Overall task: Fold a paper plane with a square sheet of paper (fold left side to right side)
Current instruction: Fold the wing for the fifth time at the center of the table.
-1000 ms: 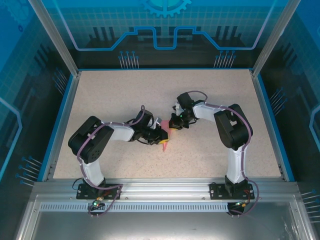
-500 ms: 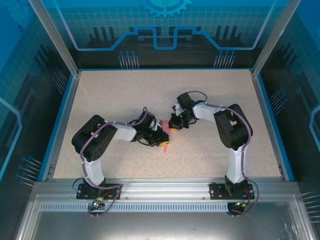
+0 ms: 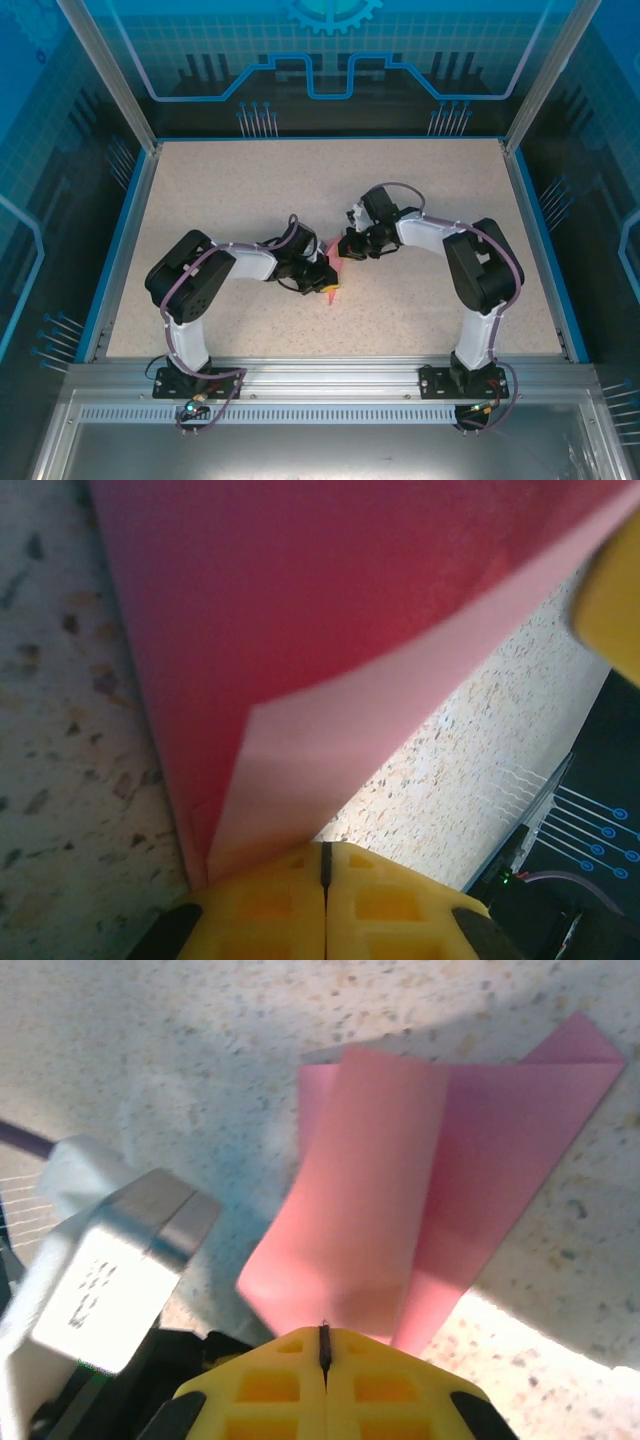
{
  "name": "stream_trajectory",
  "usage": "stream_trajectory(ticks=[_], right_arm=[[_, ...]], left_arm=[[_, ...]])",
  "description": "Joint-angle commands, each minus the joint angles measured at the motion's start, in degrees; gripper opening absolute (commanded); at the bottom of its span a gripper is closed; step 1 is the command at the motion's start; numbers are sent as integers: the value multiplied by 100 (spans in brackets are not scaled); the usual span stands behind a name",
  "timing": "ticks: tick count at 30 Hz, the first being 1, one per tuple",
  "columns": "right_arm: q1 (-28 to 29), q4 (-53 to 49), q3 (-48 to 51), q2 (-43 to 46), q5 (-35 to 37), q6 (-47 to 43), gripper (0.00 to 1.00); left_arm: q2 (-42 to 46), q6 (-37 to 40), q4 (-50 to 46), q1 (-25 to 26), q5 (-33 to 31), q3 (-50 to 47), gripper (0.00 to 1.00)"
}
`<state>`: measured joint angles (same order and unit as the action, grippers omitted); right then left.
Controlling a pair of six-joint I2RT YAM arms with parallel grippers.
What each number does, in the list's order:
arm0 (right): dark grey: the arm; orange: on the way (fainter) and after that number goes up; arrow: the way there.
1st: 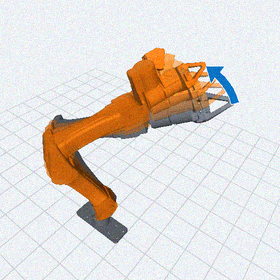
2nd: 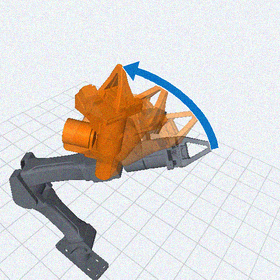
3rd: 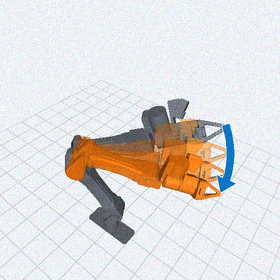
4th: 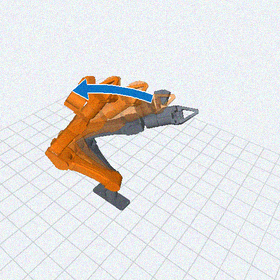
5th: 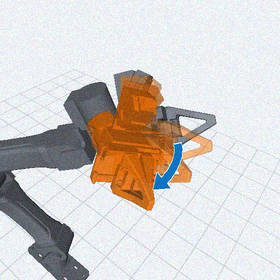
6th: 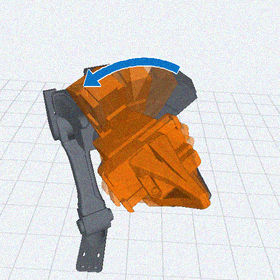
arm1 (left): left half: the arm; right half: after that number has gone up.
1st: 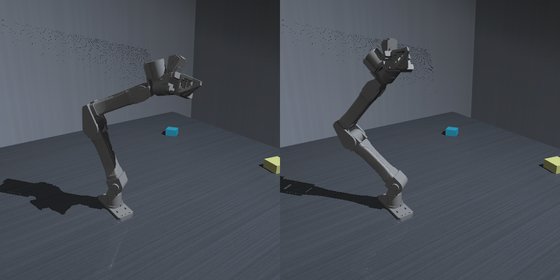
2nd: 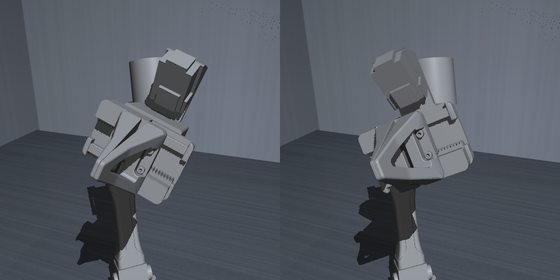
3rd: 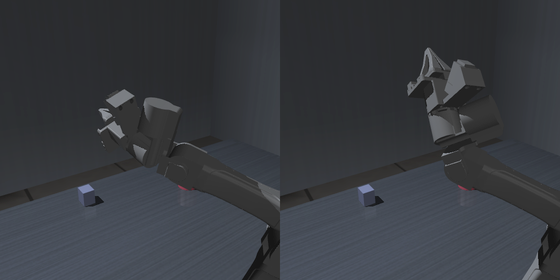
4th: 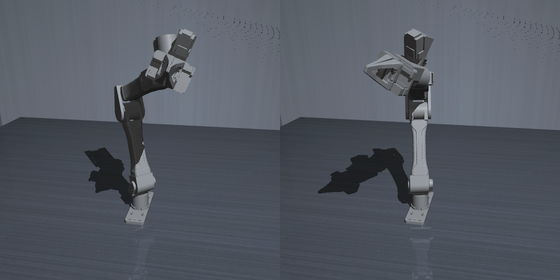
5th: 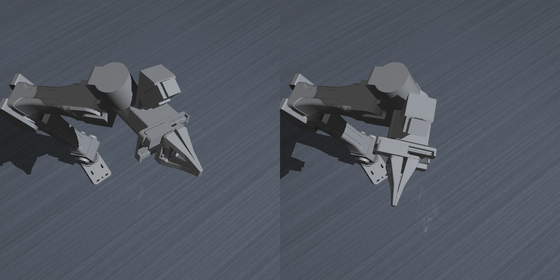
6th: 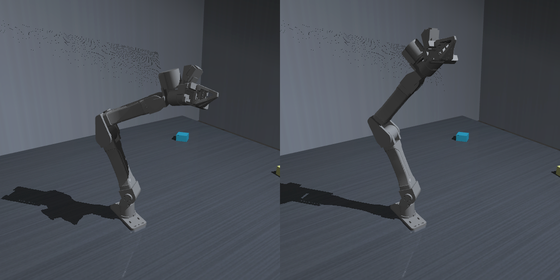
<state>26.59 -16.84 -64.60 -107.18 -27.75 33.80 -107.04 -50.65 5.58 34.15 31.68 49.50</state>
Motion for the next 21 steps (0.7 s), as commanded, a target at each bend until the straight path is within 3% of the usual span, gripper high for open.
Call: stream_trajectory(ticks=[1, 10, 21], right_arm=[[8, 135, 212, 168, -323, -24, 2], [232, 374, 323, -192, -443, 100, 2], [193, -225, -118, -638, 218, -366, 2]], left_arm=[[-335, 71, -914, 135, -342, -53, 3], [-326, 117, -1014, 161, -378, 11, 2], [-326, 106, -1052, 162, -389, 13, 2]])
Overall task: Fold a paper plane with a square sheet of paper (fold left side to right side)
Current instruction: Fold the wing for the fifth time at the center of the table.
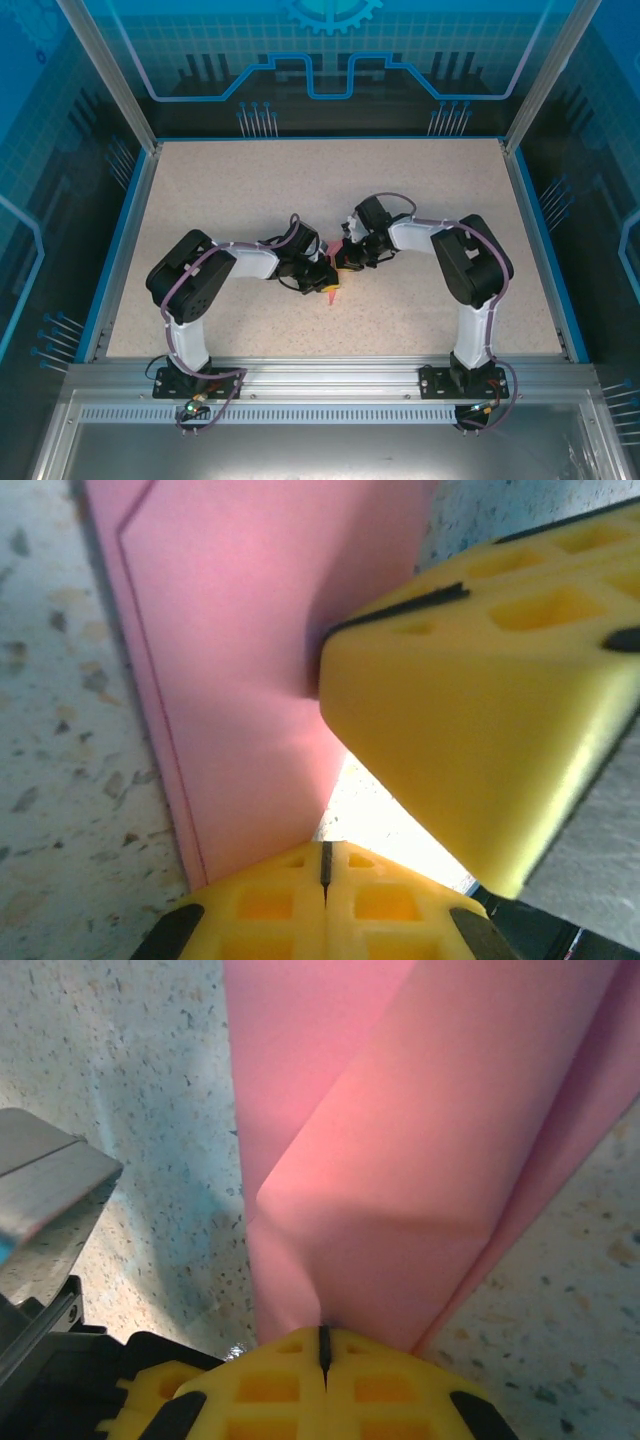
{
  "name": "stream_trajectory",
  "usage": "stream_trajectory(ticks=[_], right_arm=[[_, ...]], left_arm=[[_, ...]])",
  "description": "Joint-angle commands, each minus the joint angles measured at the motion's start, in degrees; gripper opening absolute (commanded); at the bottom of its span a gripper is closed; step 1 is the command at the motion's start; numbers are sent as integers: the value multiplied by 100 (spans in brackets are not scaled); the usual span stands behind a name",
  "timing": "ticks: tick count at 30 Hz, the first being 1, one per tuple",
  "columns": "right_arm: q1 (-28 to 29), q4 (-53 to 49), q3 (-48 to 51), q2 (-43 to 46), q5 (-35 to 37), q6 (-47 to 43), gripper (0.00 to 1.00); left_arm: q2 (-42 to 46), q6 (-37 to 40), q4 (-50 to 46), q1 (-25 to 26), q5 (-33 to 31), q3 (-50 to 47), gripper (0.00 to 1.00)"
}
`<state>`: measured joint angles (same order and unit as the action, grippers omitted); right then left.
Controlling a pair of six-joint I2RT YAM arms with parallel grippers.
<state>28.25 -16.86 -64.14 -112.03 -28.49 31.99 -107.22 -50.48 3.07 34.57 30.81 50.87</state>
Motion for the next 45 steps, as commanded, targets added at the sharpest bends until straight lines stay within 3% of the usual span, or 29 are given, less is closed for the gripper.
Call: stream_trajectory(ticks=[1, 12, 40, 45], right_arm=[[13, -229, -184, -172, 327, -208, 2], [-235, -476, -632, -374, 679, -540, 2], [-1141, -964, -2035, -1217, 733, -1024, 2], [-1217, -866, -1961, -860, 709, -1007, 2]], left_arm=[[-306, 86, -799, 125, -302, -124, 1], [-343, 91, -830, 113, -288, -146, 1], [-294, 74, -792, 114, -270, -207, 0], [-225, 65, -743, 120, -289, -209, 0]])
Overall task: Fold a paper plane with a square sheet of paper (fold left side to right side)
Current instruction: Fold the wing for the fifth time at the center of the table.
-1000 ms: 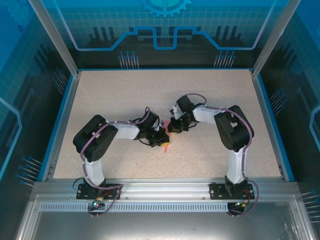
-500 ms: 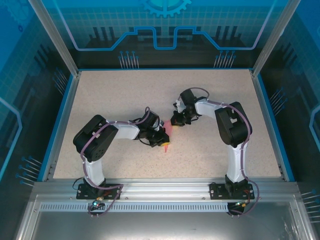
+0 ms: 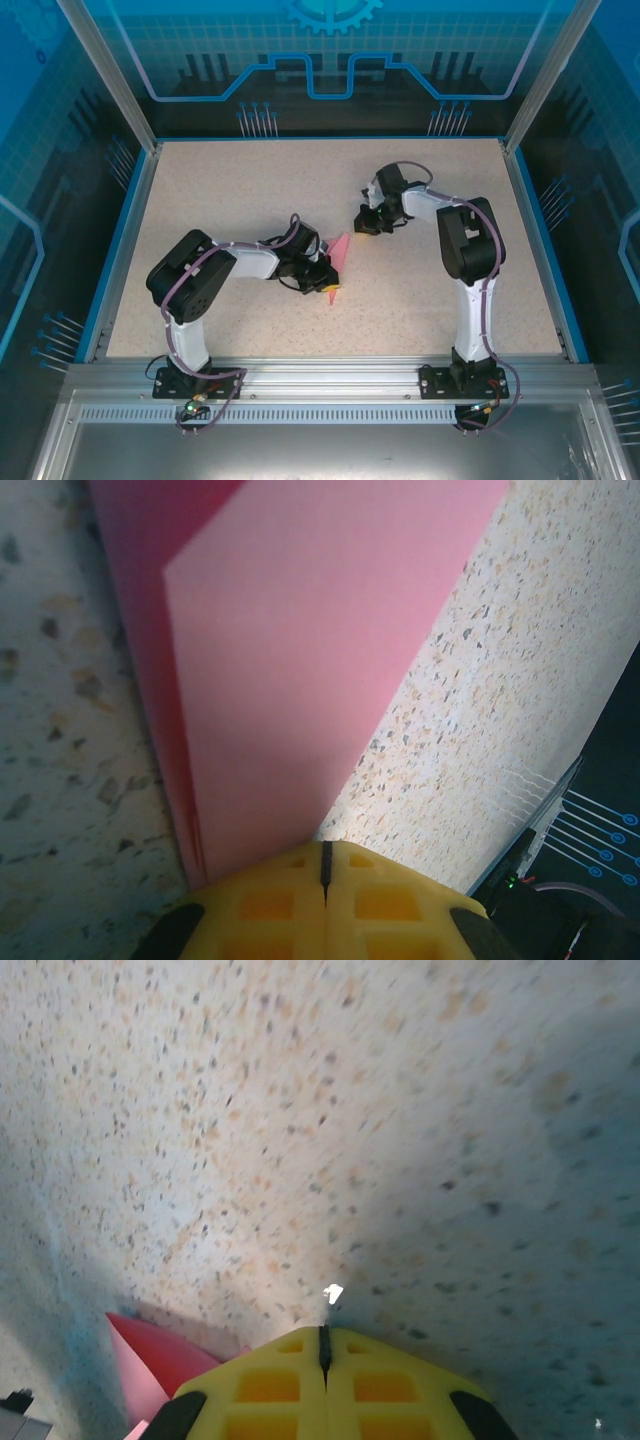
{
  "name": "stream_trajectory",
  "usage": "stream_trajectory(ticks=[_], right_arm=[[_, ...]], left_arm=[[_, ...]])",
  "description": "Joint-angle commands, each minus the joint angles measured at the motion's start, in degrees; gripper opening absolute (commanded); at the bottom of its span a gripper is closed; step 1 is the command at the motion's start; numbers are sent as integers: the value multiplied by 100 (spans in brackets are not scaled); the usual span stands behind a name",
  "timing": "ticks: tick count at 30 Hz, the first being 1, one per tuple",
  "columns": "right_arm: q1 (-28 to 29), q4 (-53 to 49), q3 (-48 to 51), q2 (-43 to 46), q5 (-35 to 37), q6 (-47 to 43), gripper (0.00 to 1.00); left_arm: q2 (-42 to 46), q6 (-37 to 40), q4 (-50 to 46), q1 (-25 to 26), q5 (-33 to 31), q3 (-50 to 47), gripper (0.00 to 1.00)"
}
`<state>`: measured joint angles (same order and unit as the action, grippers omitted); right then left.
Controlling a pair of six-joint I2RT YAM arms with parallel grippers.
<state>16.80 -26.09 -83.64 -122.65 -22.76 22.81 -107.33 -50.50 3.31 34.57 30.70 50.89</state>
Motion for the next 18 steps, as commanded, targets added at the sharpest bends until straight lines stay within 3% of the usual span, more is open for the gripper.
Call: stream_trajectory(ticks=[1, 9, 12, 18], right_arm=[[-59, 109, 75, 380, 77, -78, 2], [434, 709, 1320, 1504, -1057, 470, 3], [703, 931, 1538, 1414, -1317, 795, 3], [886, 720, 1294, 727, -1048, 856, 3]], left_arm=[[-200, 46, -734, 118, -285, -220, 0], [-100, 58, -648, 120, -312, -238, 0], [-78, 54, -658, 120, -308, -238, 0], [0, 90, -674, 120, -315, -229, 1]])
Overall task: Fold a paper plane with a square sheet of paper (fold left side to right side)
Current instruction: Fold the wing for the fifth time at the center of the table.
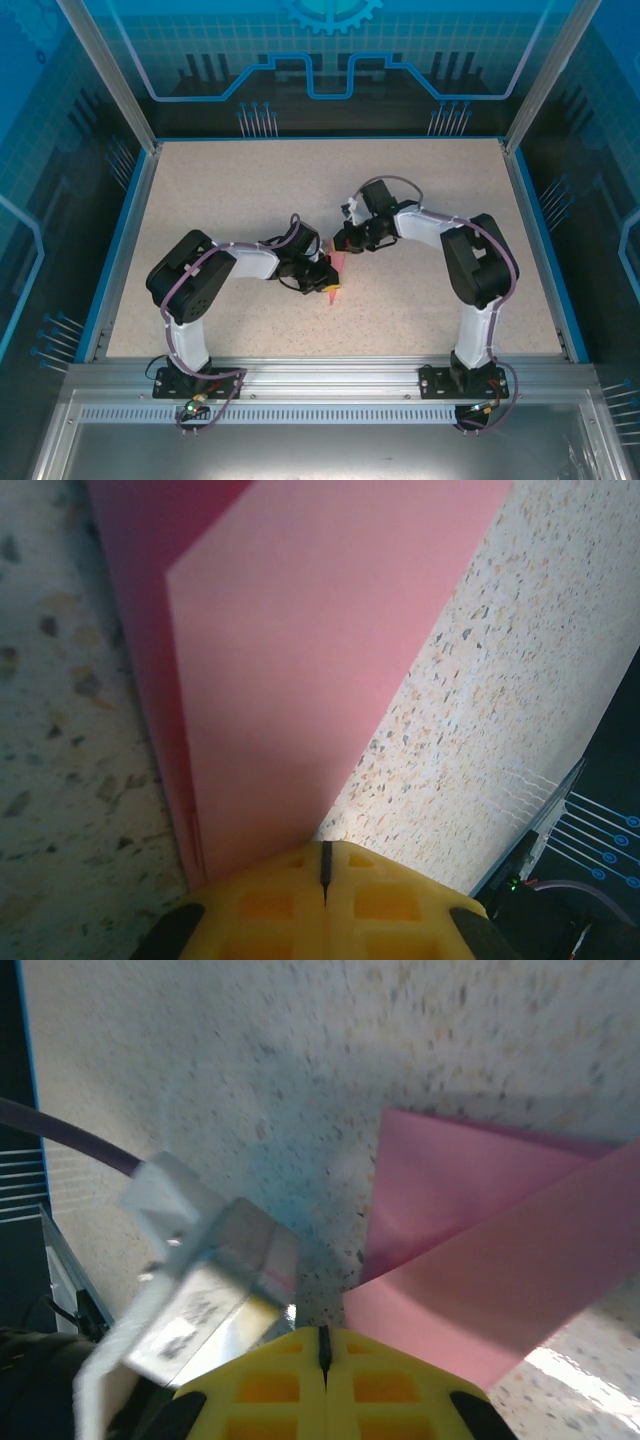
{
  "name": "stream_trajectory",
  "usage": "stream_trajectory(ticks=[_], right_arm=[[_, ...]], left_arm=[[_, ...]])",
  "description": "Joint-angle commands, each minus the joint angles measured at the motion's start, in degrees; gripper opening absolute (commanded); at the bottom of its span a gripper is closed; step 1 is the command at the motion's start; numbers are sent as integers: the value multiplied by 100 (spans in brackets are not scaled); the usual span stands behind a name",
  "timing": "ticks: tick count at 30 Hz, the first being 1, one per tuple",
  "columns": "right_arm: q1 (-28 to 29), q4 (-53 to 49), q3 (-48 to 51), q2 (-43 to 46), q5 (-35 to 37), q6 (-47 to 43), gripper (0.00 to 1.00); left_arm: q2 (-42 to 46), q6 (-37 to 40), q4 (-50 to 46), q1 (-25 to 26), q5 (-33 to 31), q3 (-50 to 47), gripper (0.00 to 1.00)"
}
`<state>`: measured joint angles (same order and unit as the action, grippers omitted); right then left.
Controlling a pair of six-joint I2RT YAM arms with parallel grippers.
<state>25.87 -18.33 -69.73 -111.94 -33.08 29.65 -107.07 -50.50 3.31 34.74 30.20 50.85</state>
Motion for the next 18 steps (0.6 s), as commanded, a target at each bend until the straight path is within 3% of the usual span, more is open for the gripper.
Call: stream_trajectory(ticks=[1, 11, 18], right_arm=[[-20, -101, -145, -440, 7, 161, 3], [-31, -672, -348, -863, 443, 67, 3], [-29, -681, -320, -856, 470, 33, 3]], left_arm=[[-11, 101, -674, 103, -262, -210, 0], [618, 278, -537, 102, -44, -23, 9], [872, 169, -563, 100, 470, 115, 17]])
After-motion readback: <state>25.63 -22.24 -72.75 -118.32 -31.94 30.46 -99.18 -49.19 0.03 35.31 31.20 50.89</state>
